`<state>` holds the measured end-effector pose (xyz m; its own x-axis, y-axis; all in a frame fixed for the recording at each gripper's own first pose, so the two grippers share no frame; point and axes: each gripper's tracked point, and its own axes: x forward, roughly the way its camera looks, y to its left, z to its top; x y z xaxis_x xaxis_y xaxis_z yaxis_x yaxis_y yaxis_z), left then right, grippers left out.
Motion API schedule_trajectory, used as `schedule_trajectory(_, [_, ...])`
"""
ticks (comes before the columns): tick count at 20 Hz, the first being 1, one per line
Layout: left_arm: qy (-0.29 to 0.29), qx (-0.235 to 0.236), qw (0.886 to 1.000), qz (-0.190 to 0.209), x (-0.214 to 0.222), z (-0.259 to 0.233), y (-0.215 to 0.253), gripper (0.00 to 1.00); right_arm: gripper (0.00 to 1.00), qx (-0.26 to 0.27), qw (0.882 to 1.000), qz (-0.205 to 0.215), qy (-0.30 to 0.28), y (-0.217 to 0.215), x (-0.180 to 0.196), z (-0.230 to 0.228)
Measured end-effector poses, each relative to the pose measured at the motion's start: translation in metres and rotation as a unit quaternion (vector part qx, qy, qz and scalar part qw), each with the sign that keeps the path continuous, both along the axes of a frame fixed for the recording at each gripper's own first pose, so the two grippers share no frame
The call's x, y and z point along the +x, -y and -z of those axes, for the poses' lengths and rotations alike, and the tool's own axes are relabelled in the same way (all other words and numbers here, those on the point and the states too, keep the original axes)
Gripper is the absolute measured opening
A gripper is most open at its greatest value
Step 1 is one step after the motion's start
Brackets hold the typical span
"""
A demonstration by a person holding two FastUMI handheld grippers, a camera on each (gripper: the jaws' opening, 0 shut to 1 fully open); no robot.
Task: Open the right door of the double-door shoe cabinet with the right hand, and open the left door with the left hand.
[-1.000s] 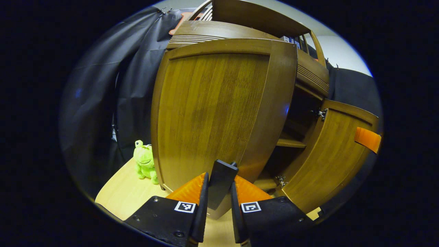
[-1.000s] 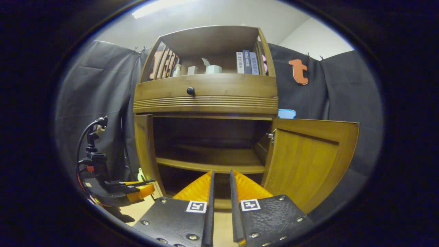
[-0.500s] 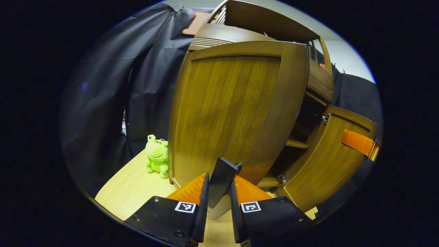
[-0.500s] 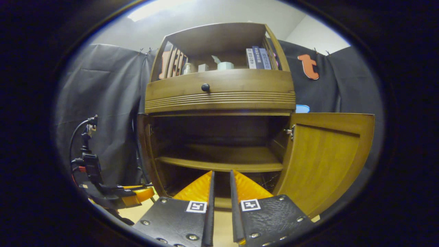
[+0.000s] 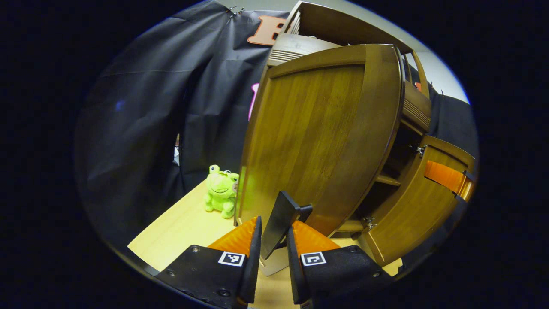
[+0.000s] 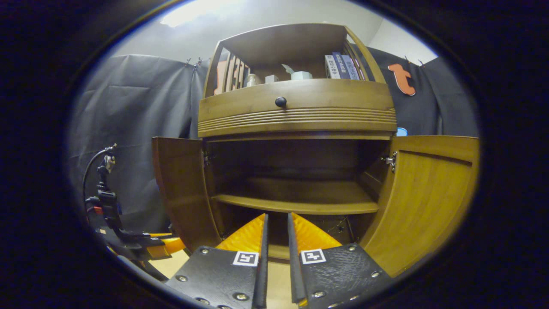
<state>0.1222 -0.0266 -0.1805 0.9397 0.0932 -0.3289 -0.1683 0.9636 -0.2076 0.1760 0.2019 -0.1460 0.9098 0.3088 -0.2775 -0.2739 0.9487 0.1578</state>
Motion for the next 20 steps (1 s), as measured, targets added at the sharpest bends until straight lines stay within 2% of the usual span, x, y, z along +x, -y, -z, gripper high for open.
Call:
schedule_trajectory(2, [0.000,-0.005,1.000,-0.014,0.000,0.000,-0.004,0.33,0.22,0.006,1.000,-0.003,-0.004,-0.004,0.001,0.002])
schedule_trajectory(6, [-0.003,-0.002,0.999,-0.049,-0.002,0.002,-0.015,0.25,0.22,0.021,1.000,-0.010,-0.009,-0.012,0.006,0.004])
schedule_trajectory(16, [0.004,0.007,0.998,-0.065,-0.002,0.001,-0.025,0.25,0.22,0.028,0.999,-0.040,-0.011,-0.039,0.019,0.004])
schedule_trajectory(17, [0.005,0.008,0.998,-0.067,-0.002,0.001,-0.026,0.25,0.14,0.028,0.999,-0.044,-0.011,-0.042,0.019,0.004])
schedule_trajectory(19, [0.007,0.009,0.997,-0.073,-0.001,0.000,-0.028,0.25,0.14,0.028,0.998,-0.050,-0.011,-0.046,0.020,0.006])
schedule_trajectory(20, [0.007,0.009,0.997,-0.076,-0.001,0.000,-0.029,0.25,0.22,0.028,0.998,-0.053,-0.013,-0.049,0.022,0.007])
